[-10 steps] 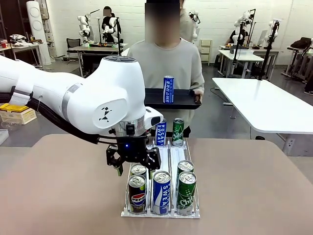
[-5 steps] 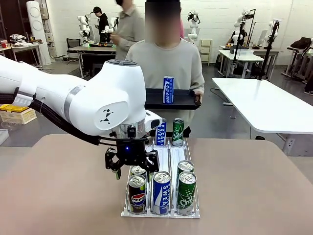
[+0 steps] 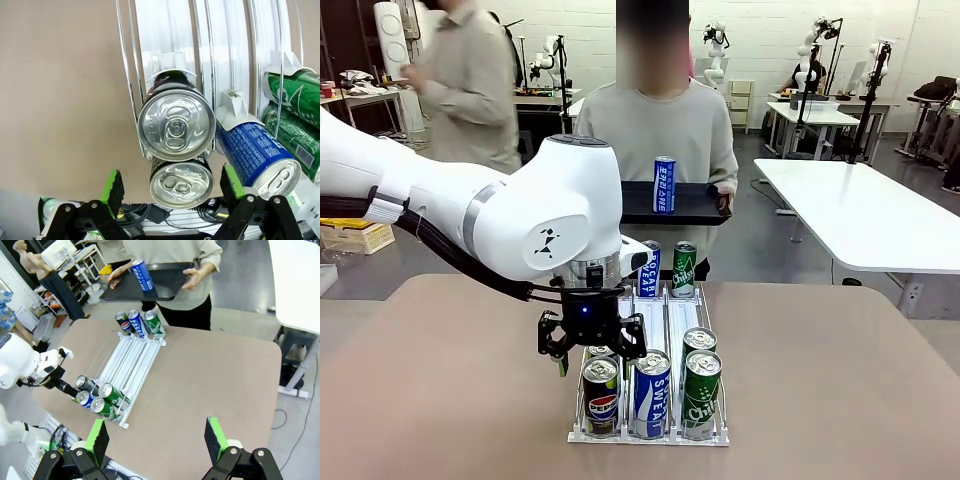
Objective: Retrieve and hand over the desired beverage to the person.
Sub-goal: Pick up another can of the same type that the person held from the Automatic Can Dispenser.
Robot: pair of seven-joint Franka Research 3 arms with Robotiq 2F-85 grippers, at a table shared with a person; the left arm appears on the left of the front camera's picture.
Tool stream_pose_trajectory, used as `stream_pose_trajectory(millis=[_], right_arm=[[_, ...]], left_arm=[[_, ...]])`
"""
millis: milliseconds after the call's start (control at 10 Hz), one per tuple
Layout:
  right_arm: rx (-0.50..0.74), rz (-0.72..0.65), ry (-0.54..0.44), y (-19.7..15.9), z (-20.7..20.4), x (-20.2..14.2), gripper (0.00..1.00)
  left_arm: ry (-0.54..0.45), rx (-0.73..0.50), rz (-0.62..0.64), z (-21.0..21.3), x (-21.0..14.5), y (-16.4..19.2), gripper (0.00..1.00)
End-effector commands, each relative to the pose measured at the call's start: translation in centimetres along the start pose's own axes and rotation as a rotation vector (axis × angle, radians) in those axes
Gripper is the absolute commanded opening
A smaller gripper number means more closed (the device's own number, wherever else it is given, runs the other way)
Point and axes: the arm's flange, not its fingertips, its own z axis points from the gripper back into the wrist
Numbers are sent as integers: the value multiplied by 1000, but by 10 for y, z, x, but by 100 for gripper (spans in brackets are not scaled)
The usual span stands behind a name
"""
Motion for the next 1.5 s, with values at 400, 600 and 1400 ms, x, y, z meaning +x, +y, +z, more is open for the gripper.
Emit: stream_pose_trajectory(millis=[400, 600, 1400], right_arm=[[35, 7, -4, -1, -2, 1, 100], [35, 7, -4, -1, -2, 1, 100], [35, 7, -4, -1, -2, 1, 100]], left_arm=[[-2, 13, 62, 0, -3, -3, 100], [-12, 16, 68, 3, -5, -2, 100], [19, 25, 57, -5, -2, -1, 0]])
